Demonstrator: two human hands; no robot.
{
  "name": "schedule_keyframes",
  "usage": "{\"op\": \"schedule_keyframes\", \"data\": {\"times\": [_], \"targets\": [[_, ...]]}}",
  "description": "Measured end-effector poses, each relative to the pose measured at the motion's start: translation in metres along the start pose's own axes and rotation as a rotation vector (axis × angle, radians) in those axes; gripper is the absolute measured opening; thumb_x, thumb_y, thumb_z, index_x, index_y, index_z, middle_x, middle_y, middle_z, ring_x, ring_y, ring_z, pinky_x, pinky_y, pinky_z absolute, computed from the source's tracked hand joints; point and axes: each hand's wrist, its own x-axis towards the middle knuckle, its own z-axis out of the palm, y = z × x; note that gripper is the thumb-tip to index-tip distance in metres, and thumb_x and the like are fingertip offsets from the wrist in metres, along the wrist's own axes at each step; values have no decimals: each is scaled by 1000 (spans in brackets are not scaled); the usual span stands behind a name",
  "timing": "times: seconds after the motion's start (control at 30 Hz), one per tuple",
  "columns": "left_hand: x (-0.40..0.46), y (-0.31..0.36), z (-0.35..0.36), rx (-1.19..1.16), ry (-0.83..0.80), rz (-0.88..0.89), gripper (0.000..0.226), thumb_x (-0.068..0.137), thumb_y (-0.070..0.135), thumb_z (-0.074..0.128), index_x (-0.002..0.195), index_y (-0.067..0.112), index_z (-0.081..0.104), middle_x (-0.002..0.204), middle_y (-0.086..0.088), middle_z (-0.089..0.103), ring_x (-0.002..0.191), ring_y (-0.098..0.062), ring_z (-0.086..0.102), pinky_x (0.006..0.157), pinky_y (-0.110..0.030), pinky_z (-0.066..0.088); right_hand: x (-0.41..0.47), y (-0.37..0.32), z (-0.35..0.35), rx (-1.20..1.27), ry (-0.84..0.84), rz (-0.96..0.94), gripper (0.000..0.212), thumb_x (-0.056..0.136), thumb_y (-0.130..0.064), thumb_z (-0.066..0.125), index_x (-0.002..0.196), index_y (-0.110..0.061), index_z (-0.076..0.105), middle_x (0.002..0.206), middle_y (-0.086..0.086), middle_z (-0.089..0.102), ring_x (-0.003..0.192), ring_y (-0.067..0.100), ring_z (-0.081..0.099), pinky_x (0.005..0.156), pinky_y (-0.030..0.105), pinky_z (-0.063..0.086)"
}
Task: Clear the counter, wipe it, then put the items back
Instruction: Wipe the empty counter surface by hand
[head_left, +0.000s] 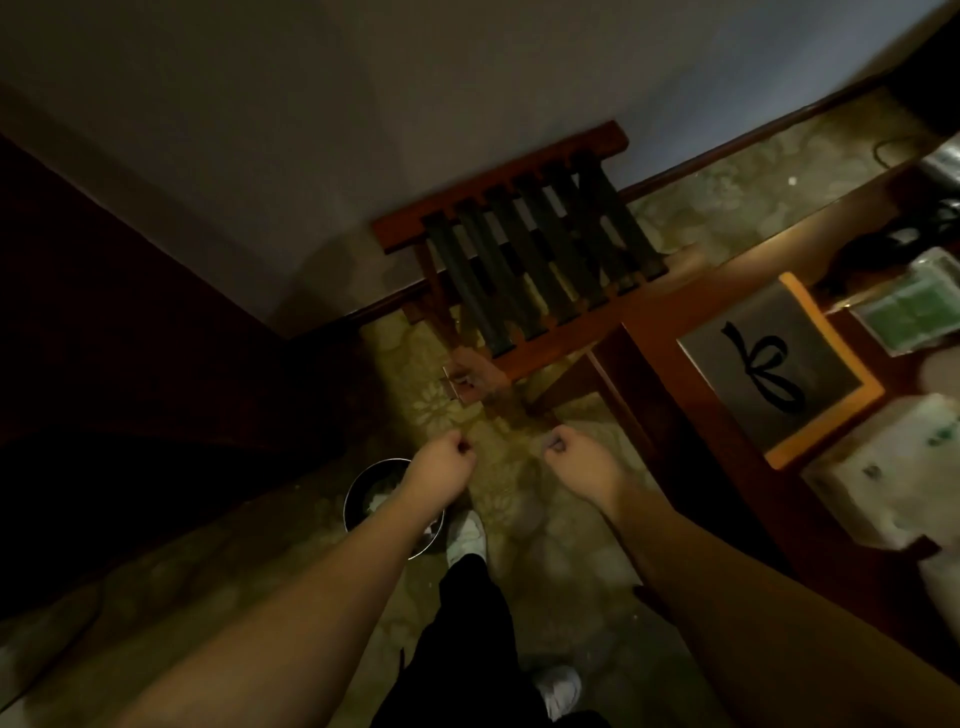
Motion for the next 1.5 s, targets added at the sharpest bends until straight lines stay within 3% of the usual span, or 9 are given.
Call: {"op": "schedule_keyframes", "data": {"times": [0.2,0.37,0.57,0.7,0.83,0.9,1.2,1.37,1.5], "targets": [[80,8,6,-194,-83,-107,25,98,27,47,116,16,59,91,-9,65,78,-24,61,63,-27,42,74,-12,7,182,-32,150,5,96,-14,49,92,-18,50,95,4,53,100,24,53,96,36,41],[125,14,19,-344,-65,-123,32,95,22,52,124,11,58,115,-12,64,101,-28,60,80,-32,45,129,-41,11,236,7,183,39,97,-15,49,136,-10,45,135,10,48,123,26,47,88,25,34],[151,9,28,-644,-87,-258,33,96,18,50,126,7,57,115,-17,65,104,-33,62,93,-41,50,164,-56,28,216,44,231,45,97,-23,52,139,-11,41,138,11,46,123,29,48,97,34,39],[154,4,24,-1033,-58,-421,17,94,16,57,108,9,64,97,-10,69,77,-20,64,63,-29,53,164,-57,36,372,66,310,36,94,-21,58,126,-5,50,121,15,55,112,30,54,93,36,42],[140,-6,8,-988,-198,-478,16,89,32,65,86,17,65,74,1,63,53,-10,48,47,-21,38,140,-60,36,666,-75,365,12,92,-19,60,101,-11,57,75,4,53,63,11,52,55,20,42],[124,-10,-2,-987,-285,-460,18,88,34,66,85,17,66,69,2,60,49,-9,47,43,-20,36,121,-61,37,740,-140,368,15,93,-20,59,105,-12,60,75,3,53,62,9,48,60,20,40],[-2,-5,-36,-1169,-245,-186,10,82,14,68,83,16,59,96,-10,63,91,-22,57,76,-28,47,-3,-77,25,482,-68,39,9,75,-43,61,82,-39,64,87,-7,68,89,16,65,84,43,49],[-79,3,-49,-1166,-282,-78,46,71,36,71,106,7,69,108,-12,69,107,-30,59,106,-47,34,-89,-95,7,535,-90,-281,11,85,-27,60,96,-26,59,87,1,72,83,17,69,74,29,54],[-135,8,-58,-1349,-327,40,41,78,24,69,113,4,68,110,-23,67,97,-32,66,86,-41,54,-148,-97,3,652,-184,-335,15,95,-8,54,109,-14,58,89,1,73,83,13,70,68,20,52]]}}
